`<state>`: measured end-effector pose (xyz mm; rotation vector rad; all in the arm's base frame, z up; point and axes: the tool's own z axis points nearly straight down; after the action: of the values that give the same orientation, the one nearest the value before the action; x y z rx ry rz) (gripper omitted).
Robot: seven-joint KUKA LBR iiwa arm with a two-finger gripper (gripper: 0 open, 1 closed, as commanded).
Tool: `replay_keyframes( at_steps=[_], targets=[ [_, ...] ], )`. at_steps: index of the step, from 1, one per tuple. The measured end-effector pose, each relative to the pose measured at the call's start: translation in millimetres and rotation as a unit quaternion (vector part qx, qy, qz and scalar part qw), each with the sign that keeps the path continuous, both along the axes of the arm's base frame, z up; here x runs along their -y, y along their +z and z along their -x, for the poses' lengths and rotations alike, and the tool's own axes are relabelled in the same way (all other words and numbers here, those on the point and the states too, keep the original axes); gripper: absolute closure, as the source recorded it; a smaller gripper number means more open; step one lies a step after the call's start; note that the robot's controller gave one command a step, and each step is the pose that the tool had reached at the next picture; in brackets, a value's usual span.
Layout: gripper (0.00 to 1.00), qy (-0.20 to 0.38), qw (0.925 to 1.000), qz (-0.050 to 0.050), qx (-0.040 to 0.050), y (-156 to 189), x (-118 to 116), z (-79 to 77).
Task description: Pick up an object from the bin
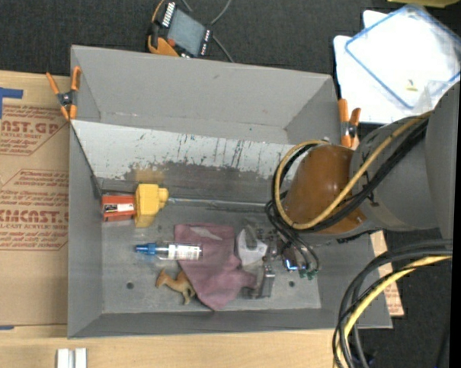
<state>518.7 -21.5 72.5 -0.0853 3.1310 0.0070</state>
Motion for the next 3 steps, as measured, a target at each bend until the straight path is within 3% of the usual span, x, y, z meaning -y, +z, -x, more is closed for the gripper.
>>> replay_keyframes(
  at_steps=[1,2,3],
  targets=[
    [0.00,-0.014,0.9998,0.005,0.0112,2,46,-20.7],
    [1.00,0.018,0.9998,0.000,0.0075,3,-13,-2.7],
    [1.00,0.018,0.9998,0.000,0.0075,3,-13,-2.7]
  ],
)
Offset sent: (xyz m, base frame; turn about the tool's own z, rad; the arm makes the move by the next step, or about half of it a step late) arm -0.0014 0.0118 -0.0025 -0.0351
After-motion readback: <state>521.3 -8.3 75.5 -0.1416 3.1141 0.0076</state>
